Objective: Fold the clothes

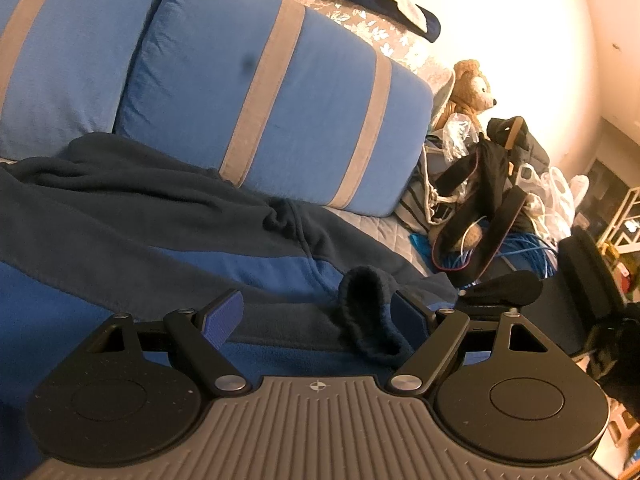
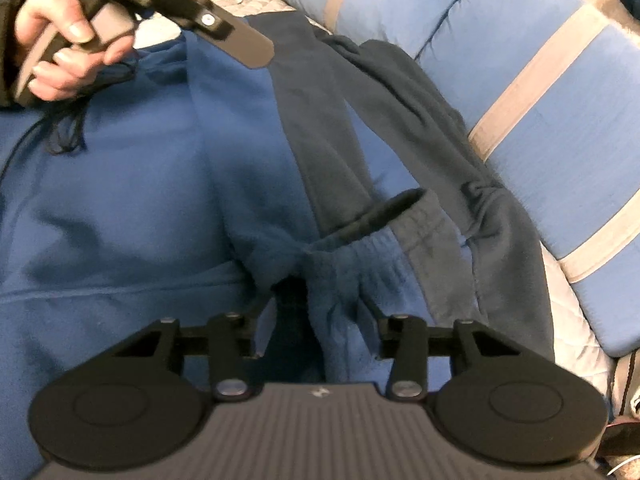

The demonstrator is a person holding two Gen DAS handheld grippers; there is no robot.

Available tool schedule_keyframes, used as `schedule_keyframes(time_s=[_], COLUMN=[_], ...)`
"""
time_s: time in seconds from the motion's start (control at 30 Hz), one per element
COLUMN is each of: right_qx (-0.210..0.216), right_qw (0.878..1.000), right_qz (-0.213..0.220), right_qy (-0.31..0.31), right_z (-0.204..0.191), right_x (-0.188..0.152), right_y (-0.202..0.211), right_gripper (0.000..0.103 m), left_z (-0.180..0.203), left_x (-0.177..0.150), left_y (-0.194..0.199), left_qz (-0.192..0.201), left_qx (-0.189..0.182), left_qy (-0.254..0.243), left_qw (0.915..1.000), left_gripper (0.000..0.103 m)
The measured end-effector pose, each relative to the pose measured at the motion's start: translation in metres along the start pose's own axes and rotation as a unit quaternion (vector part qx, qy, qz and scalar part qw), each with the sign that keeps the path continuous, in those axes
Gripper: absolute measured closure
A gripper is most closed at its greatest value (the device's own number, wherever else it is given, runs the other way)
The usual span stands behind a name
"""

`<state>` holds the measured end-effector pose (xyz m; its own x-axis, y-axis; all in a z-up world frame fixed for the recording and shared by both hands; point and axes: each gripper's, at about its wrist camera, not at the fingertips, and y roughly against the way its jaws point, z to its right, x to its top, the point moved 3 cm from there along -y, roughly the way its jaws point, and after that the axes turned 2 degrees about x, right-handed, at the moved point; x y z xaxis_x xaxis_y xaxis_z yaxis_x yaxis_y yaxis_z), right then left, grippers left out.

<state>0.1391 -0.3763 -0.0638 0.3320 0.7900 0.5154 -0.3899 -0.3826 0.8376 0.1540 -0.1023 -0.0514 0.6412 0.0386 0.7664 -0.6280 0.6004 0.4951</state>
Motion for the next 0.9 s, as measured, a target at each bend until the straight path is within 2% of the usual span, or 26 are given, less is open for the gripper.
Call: schedule_keyframes(time_s=[0.03, 0.1, 0.23, 0.33, 0.47, 0.9], right_qx=[0.001, 0.006, 0.033, 0.037, 0.026, 0.04], right_qw=[1.0, 1.0, 0.999, 0.998, 0.999, 0.998], right_qz=[-0.003, -0.01, -0.022, -0.02, -0.008, -0.036], right_qy=[-0.001, 0.001, 0.026, 0.038, 0.033, 0.024], right_z=[0.0, -0.003, -0.016, -0.019, -0.011, 0.001], right_x=[0.0, 0.0, -0.003, -0.006, -0.006, -0.007], right_y=[-0.003, -0.008, -0.005, 0.003, 0.013, -0.011], right_gripper=[0.046, 0.063, 0.067, 0.067, 0.054, 0.057], left_z=[0.0, 0.0, 0.0, 0.0, 0.001, -0.002], left_x=[0.0, 0.0, 0.0, -0.001, -0.001, -0.003], left_y=[0.0, 0.0, -0.001, -0.001, -0.002, -0.003], left_qz=[0.0, -0.001, -0.002, -0.005, -0.005, -0.005], left_qx=[0.0, 0.001, 0.003, 0.004, 0.006, 0.012], left_qy=[0.0, 0.0, 0.0, -0.002, -0.004, -0.004], left_qw=[1.0, 1.0, 1.0, 1.0, 1.0, 0.9999], left_gripper=[0.022, 0.022, 0.022, 0.022, 0.022, 0.022])
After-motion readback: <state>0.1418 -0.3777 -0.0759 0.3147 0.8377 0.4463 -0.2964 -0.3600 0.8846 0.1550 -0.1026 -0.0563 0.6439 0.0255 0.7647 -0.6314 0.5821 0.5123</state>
